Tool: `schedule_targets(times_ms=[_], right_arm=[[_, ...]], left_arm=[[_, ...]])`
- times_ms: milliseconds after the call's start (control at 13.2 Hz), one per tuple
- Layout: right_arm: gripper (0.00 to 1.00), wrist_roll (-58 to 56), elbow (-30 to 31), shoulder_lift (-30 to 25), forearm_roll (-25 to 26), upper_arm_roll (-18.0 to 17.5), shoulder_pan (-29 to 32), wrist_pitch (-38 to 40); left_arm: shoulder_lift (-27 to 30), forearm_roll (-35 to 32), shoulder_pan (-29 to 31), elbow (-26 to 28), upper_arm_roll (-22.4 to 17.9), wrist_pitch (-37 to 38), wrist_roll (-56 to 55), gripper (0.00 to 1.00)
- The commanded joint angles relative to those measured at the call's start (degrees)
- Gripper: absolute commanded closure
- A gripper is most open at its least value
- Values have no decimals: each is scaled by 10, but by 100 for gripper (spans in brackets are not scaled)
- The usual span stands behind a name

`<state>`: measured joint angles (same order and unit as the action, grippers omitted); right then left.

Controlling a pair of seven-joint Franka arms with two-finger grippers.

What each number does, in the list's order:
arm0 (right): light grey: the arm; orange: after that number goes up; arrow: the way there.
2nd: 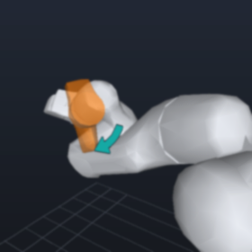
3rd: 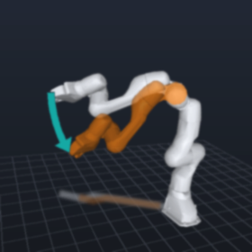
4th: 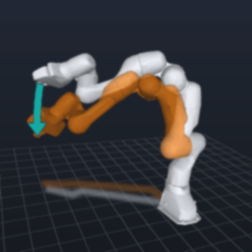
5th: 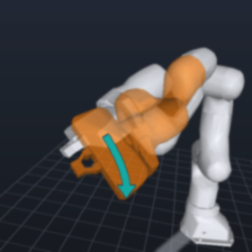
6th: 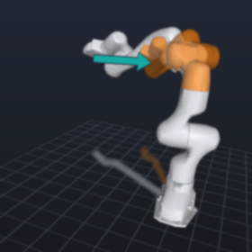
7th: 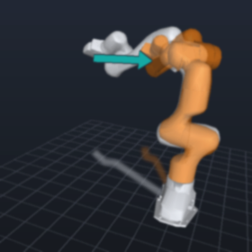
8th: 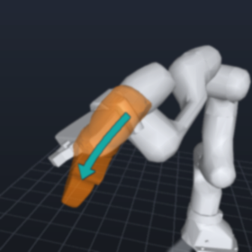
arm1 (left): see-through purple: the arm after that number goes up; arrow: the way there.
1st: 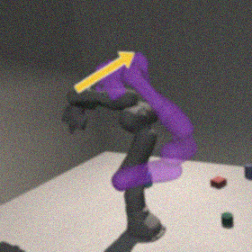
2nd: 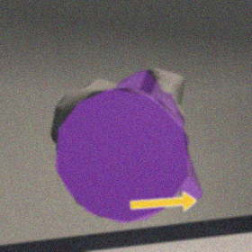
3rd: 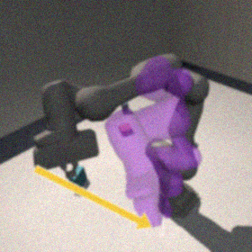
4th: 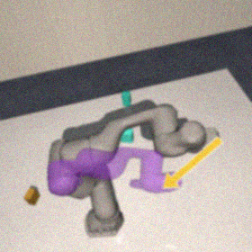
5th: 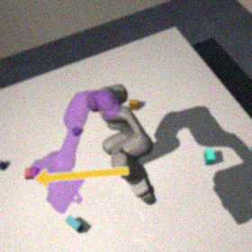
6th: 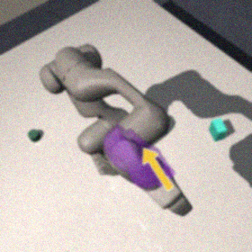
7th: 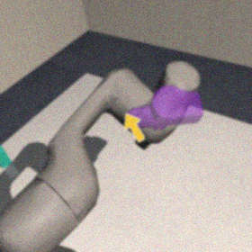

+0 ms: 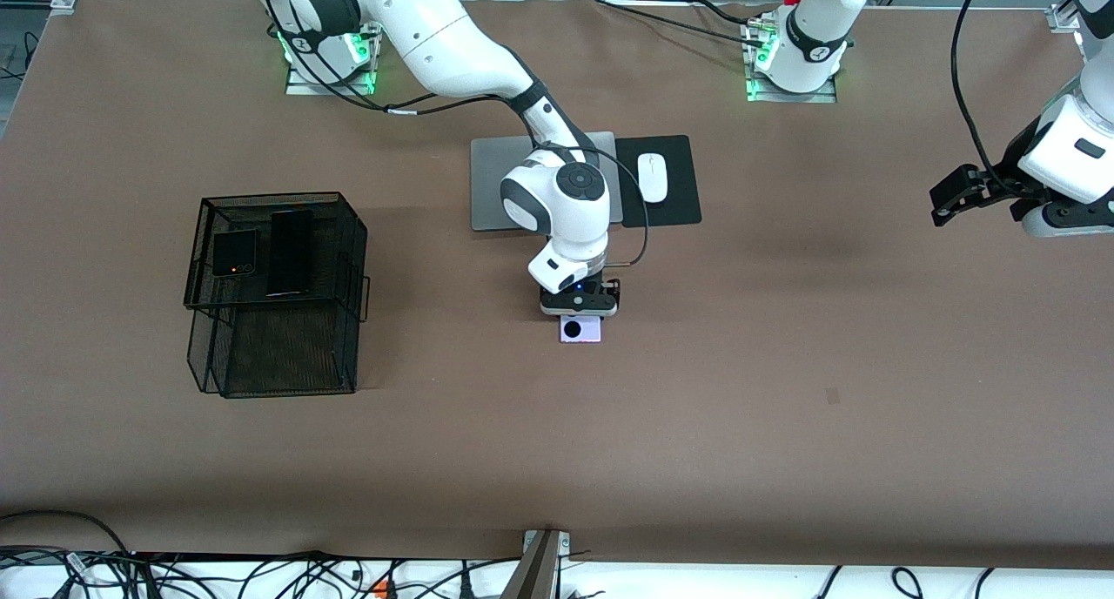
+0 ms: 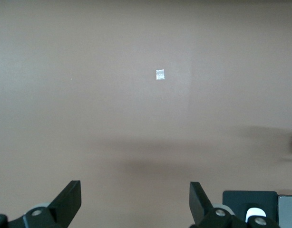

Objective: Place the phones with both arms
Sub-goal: 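Lower the right gripper and grasp the white phone, then carry the white phone over the basket with the right gripper and lower it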

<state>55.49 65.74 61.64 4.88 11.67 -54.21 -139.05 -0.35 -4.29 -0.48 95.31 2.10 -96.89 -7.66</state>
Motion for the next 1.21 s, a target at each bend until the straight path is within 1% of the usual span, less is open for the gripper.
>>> schedule_targets(times_ms=[0, 152, 227, 303, 455, 682, 834, 910, 985, 1061, 1137], right_arm=[[54, -6, -27, -15, 3, 0, 2, 67], [54, -11, -87, -33, 0, -3, 2, 176], [54, -12, -104, -49, -3, -7, 3, 216], [54, -26, -105, -75, -5, -10, 4, 243], [54, -62, -105, -116, -29, -12, 18, 299], [54, -156, -103, -177, -60, -7, 52, 389], [54, -224, -78, -216, -60, 4, 81, 455], [54, -257, -52, -238, -60, 20, 89, 466], [54, -300, -10, -273, -61, 40, 96, 462], [54, -350, 47, -310, -63, 66, 99, 453], [54, -404, 101, -347, -79, 96, 103, 430]], left_arm=[[-4, -9, 2, -16, -1, 14, -3, 0], [-4, -9, 2, -16, 2, 14, -4, 0], [-4, -9, 2, -16, 2, 14, -4, 0], [-4, -9, 2, -16, 1, 14, -3, 0], [-4, -9, 2, -16, 0, 14, -4, 0], [-4, -7, 2, -15, 0, 14, -4, 0], [-4, -7, 3, -16, 0, 17, -4, 0], [-4, -7, 2, -16, -1, 18, -4, 0], [-4, -7, 2, -16, 0, 18, -4, 0], [-4, -7, 2, -16, 0, 18, -4, 0], [-4, -7, 2, -16, 0, 18, -5, 0]])
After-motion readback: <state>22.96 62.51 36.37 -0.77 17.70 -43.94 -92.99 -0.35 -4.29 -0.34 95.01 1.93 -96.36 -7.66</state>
